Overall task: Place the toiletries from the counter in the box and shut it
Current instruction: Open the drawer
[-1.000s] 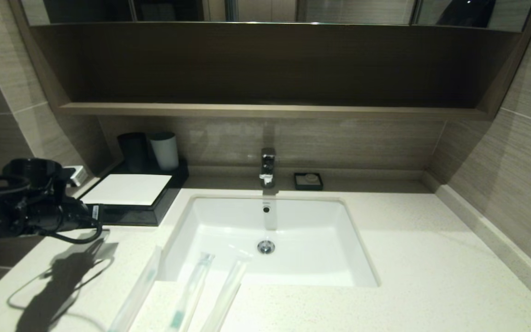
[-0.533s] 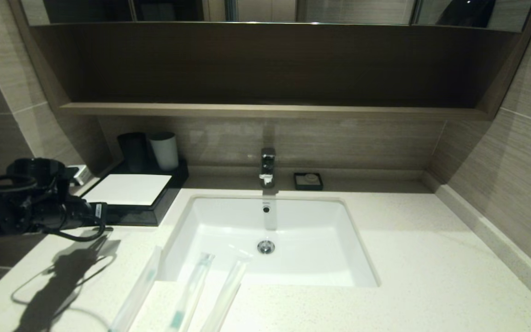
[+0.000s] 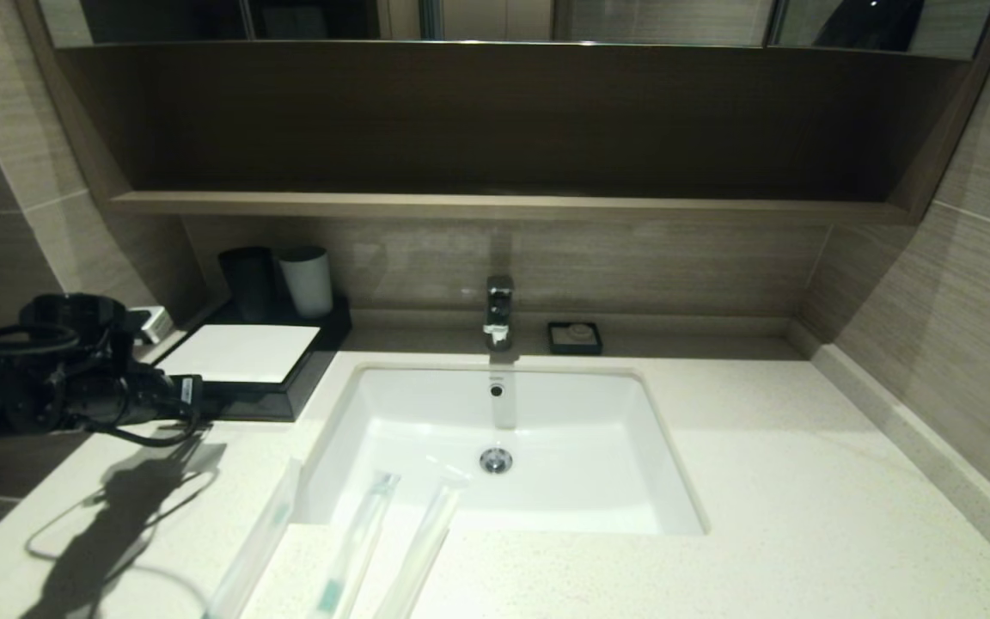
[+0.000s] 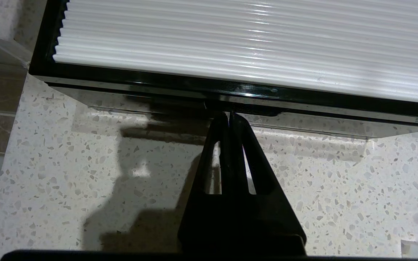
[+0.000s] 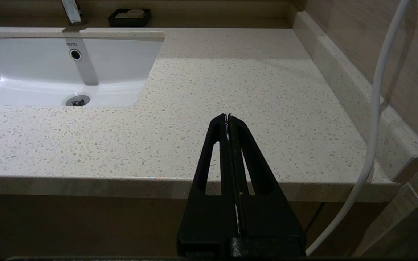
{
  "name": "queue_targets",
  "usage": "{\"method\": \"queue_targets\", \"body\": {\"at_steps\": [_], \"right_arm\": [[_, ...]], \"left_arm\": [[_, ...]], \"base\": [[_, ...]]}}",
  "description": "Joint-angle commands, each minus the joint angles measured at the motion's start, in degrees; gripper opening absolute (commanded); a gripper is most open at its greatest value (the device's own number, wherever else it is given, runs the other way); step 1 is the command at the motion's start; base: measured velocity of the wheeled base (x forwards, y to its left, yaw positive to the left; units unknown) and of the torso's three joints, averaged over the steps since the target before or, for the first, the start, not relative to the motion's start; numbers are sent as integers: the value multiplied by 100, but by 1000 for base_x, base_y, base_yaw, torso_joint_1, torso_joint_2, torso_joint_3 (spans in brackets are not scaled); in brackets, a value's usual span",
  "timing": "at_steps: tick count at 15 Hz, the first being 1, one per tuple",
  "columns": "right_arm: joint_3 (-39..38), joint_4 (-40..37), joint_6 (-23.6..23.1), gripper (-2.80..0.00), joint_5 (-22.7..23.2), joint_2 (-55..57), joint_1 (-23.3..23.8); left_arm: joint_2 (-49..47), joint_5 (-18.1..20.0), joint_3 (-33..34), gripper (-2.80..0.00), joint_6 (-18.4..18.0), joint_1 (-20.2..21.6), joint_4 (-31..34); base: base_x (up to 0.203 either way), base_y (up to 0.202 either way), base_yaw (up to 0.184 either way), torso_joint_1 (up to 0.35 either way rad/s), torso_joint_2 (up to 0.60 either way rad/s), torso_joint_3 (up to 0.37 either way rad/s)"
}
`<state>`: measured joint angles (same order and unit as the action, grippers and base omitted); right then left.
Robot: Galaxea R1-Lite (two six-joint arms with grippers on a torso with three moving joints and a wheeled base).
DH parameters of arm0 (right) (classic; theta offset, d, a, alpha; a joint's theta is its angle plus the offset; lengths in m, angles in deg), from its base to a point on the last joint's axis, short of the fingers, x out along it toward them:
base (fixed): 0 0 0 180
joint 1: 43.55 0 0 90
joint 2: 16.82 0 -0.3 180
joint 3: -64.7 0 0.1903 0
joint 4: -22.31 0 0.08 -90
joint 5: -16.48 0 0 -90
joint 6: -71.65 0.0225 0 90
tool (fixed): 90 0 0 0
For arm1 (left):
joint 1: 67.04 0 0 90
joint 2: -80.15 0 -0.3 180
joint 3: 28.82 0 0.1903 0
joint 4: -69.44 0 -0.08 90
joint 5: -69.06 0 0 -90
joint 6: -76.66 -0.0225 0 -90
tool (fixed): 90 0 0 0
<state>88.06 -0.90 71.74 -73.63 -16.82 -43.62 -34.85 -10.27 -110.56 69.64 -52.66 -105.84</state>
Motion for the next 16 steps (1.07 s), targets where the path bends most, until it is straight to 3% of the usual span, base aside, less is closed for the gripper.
{"method": "queue_targets", "body": {"at_steps": [1, 16], "right_arm": [[-9, 2, -1, -280, 2, -9, -1], [-9, 2, -1, -280, 2, -9, -1]], "left_arm": [[-66, 6, -43, -280, -10, 3, -16], [30, 173, 488, -280, -37, -1, -763]], "base": [[0, 0, 0, 0, 0, 0], [0, 0, 0, 0, 0, 0]]}}
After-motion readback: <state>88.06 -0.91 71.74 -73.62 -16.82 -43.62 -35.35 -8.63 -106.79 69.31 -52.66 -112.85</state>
